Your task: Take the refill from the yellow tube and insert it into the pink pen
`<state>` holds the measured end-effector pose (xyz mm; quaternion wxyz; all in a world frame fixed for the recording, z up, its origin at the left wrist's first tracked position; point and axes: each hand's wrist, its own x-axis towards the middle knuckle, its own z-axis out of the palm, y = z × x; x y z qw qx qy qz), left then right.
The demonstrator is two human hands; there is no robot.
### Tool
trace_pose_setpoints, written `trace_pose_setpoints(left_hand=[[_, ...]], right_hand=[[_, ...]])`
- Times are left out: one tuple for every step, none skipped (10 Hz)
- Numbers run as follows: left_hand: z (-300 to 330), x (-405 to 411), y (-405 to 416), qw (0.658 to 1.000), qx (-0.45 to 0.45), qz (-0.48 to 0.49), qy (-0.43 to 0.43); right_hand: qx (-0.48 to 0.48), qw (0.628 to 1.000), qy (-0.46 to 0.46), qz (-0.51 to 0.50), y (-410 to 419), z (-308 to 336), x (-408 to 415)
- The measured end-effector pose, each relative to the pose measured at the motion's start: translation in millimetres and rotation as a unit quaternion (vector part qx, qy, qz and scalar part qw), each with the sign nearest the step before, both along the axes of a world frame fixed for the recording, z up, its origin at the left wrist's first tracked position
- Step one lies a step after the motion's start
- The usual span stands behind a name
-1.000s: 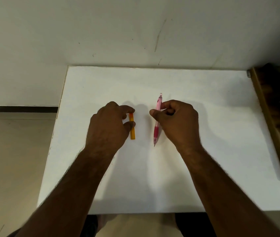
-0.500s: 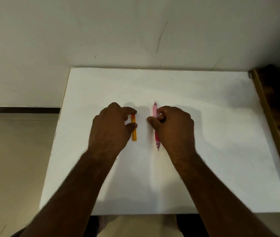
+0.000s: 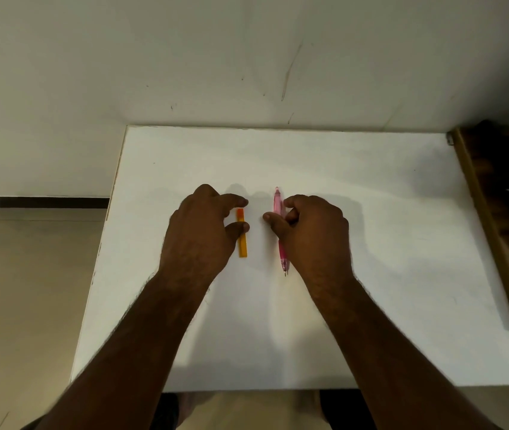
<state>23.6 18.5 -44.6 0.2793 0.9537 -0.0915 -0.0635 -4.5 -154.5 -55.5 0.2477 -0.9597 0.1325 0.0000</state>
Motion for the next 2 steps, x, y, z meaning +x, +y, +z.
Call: trace_pose_setpoints(left_hand=[[2.3, 0.7, -1.6, 1.0, -0.015, 0.005, -0.024], [5.5, 2.0, -2.4, 0.999, -0.007, 0.018, -0.048]], right_hand=[[0.014, 1.0, 0.012, -0.004, 0.9, 0.5, 0.9], [0.024, 0.999, -0.017, -0.019, 1.5, 1.2, -1.5]])
